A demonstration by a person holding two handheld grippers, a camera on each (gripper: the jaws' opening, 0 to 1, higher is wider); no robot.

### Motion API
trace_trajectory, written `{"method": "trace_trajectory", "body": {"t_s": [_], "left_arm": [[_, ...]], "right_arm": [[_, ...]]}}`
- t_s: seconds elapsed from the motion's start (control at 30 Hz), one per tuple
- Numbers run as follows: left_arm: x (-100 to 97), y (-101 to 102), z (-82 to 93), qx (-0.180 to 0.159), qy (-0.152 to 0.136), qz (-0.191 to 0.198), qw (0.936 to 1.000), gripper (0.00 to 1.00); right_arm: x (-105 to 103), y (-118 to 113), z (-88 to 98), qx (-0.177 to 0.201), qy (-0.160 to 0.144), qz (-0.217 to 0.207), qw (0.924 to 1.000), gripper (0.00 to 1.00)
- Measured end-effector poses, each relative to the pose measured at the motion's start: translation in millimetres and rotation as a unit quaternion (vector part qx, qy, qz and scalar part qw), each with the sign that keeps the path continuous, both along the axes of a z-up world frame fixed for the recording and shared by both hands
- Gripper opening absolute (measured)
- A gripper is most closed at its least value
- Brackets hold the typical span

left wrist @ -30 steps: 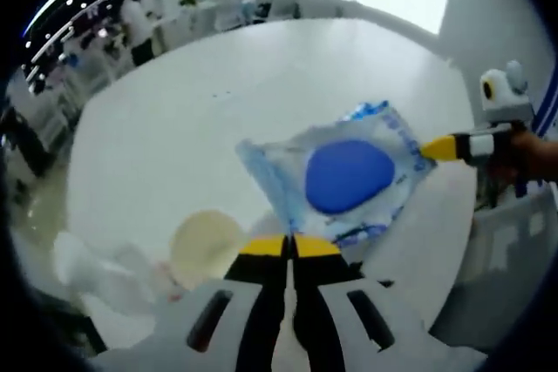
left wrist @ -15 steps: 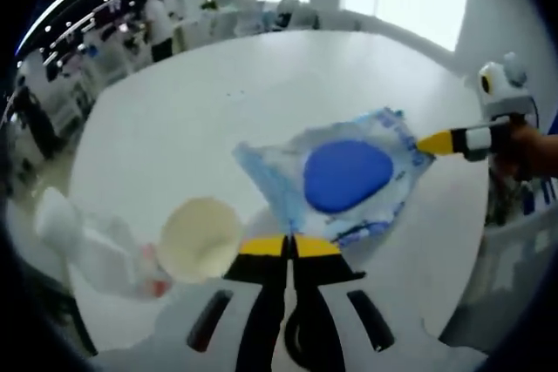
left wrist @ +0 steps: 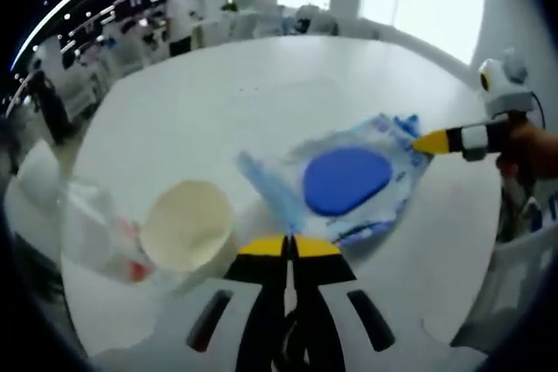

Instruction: Arrange the tabletop items into an orderly group along one side of the table until the central work area is clear of visible clutter.

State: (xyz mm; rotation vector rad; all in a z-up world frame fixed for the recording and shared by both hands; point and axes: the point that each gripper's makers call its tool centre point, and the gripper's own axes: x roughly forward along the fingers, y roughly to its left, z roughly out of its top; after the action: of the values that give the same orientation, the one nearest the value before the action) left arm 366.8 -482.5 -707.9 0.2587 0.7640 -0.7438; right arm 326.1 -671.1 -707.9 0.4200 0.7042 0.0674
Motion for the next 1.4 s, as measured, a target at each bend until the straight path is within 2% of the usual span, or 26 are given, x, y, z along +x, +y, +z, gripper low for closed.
{"method": "trace_trajectory", "body": {"t_s": [0.73, 1.27, 1.4], "left_arm": [[9.2, 4, -26.5, 0.007, 0.01, 0.022, 0.9997, 0.0], [9.8, 8, -42.6, 0.028, 0.01, 0.011, 0.9995, 0.0], [9.1, 9, -45.2, 0.03, 0.011, 0.012, 0.9994, 0.01]], "right_arm": [[14, -3, -25.8, -0.03, 0.028, 0.014, 0.9991, 0.0], [15, -2, -42.6, -0.049, 0.044, 0.028, 0.9975, 0.0], [15, -2, -45.2, -0.064, 0.041, 0.036, 0.9965, 0.01]]}}
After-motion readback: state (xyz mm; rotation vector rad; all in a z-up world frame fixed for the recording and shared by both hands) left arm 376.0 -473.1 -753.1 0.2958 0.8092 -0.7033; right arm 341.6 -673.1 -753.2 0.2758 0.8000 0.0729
